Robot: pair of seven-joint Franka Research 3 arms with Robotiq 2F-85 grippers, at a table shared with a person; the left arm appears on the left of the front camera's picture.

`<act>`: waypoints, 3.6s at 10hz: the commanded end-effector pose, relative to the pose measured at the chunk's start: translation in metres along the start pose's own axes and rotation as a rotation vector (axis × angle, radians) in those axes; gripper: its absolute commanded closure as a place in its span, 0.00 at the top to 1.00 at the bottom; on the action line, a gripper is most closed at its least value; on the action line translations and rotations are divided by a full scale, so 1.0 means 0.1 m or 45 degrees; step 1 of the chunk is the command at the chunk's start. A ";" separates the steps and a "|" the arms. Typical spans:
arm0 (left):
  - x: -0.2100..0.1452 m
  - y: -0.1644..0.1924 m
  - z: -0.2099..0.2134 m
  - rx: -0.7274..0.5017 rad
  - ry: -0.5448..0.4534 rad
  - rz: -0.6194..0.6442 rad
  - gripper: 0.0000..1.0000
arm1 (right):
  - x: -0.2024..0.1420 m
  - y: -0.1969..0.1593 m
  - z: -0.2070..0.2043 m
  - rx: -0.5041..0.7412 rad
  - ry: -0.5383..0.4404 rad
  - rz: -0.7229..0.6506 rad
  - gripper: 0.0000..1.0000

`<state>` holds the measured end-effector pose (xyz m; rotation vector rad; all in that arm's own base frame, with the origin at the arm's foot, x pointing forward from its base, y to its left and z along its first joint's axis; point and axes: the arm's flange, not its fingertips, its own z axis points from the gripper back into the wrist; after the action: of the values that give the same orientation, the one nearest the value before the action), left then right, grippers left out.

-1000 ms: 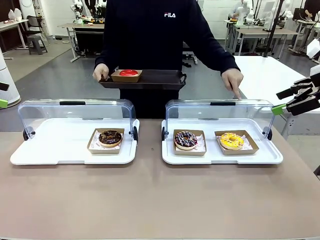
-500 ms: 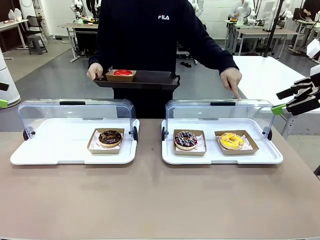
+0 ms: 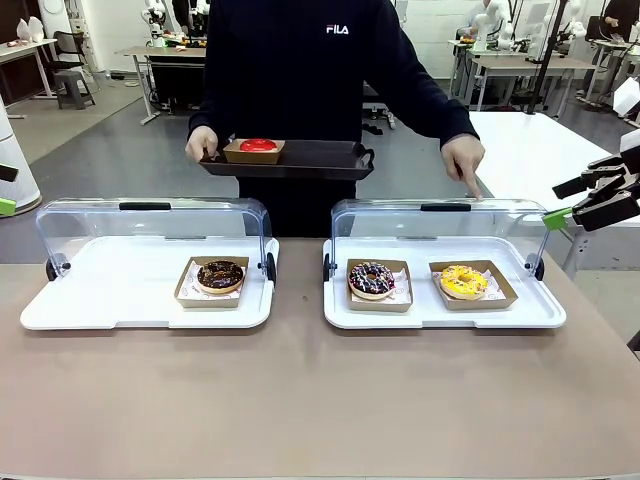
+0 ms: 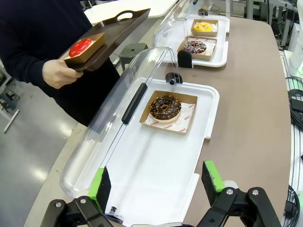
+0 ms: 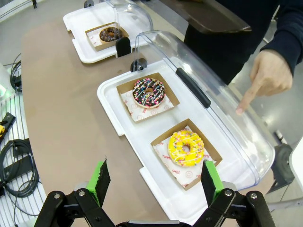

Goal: Provide the desired donut to the person.
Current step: Pick up and lift the Paper togo box containing the Donut pointed at by the person.

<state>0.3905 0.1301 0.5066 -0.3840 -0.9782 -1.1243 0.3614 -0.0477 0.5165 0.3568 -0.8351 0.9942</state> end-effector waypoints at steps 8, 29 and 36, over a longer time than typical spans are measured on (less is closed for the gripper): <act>0.00 -0.02 -0.01 0.015 -0.021 -0.005 1.00 | -0.02 -0.05 -1.27 0.260 0.733 0.663 1.00; 0.00 -0.02 -0.01 0.015 -0.021 -0.005 1.00 | -0.66 -0.68 -2.29 0.267 0.898 0.788 0.18; 0.00 -0.02 -0.01 0.015 -0.021 -0.005 1.00 | -0.58 -0.45 -1.85 0.264 0.845 0.841 0.00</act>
<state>0.3902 0.1296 0.5066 -0.3830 -0.9772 -1.1247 0.4892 0.0143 0.3431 -0.0881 -0.2089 1.6577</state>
